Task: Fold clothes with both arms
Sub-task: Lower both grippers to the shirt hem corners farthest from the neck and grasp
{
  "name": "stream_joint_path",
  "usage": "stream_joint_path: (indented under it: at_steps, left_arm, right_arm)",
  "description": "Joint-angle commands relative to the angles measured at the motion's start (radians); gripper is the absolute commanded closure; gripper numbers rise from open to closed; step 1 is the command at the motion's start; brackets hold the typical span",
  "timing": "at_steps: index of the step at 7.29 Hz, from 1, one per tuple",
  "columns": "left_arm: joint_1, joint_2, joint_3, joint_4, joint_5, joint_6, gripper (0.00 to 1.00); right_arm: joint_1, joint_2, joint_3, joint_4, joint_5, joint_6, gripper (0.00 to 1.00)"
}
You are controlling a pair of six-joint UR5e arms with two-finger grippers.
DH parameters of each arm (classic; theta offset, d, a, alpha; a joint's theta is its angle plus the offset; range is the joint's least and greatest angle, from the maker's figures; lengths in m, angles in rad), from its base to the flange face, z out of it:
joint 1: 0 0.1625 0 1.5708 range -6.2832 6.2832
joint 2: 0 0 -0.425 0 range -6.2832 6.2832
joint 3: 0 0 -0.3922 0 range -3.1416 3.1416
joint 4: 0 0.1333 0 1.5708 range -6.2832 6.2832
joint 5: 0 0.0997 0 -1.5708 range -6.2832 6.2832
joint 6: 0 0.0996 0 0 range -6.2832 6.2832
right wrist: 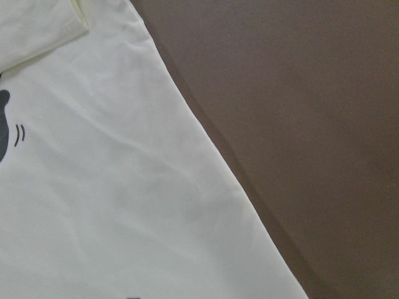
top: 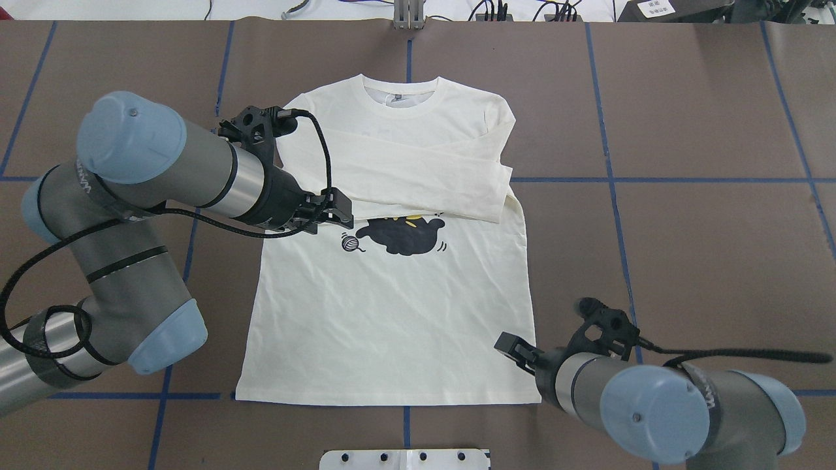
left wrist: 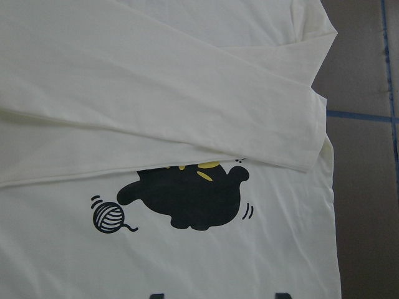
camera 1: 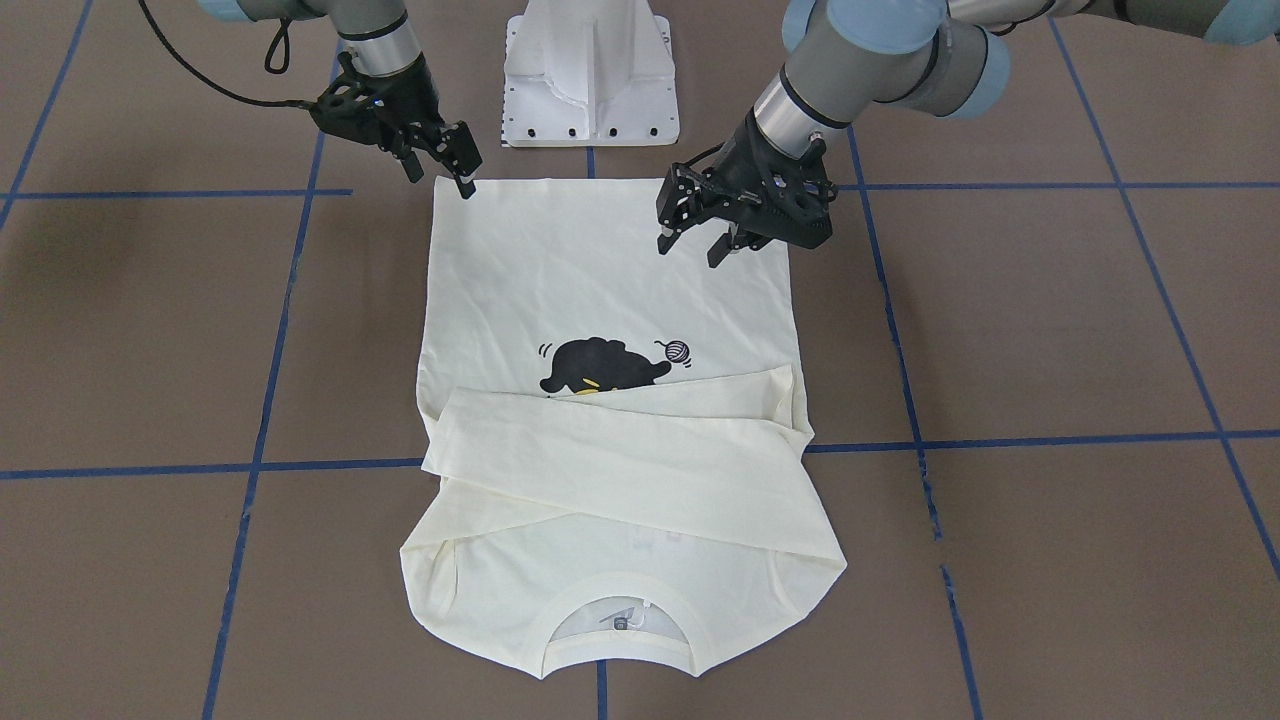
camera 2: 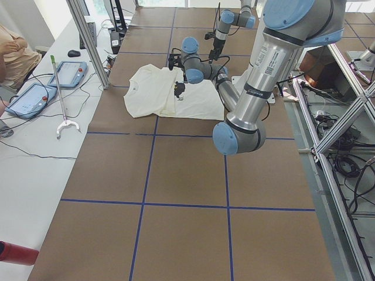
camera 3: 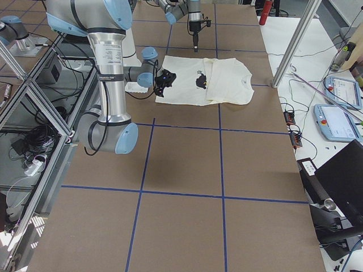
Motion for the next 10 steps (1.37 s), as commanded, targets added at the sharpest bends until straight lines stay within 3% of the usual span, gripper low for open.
stream_joint_path:
  at_steps: [1, 4, 5, 7, 9, 10]
  left_arm:
    - [0.0, 0.009, -0.004, 0.002, 0.004, -0.005, 0.3]
    - [0.006, 0.009, -0.001, 0.002, 0.004, -0.005, 0.27]
    - [0.006, 0.011, -0.001, 0.002, 0.004, -0.005, 0.27]
    - [0.006, 0.011, 0.0, 0.0, 0.002, -0.005, 0.27]
    - [0.006, 0.009, -0.001, -0.003, 0.002, -0.007, 0.27]
    - [0.006, 0.009, -0.001, -0.003, 0.002, -0.007, 0.27]
  right_arm:
    - [-0.106, 0.0, -0.01, -0.049, -0.078, 0.119, 0.11]
    - [-0.106, -0.006, -0.048, -0.05, -0.076, 0.119, 0.22]
    - [-0.106, -0.01, -0.048, -0.051, -0.076, 0.119, 0.38]
    - [-0.106, -0.009, -0.048, -0.088, -0.076, 0.119, 0.46]
    - [-0.106, -0.009, -0.047, -0.088, -0.076, 0.119, 1.0]
    - [-0.106, -0.009, -0.045, -0.088, -0.075, 0.119, 1.0]
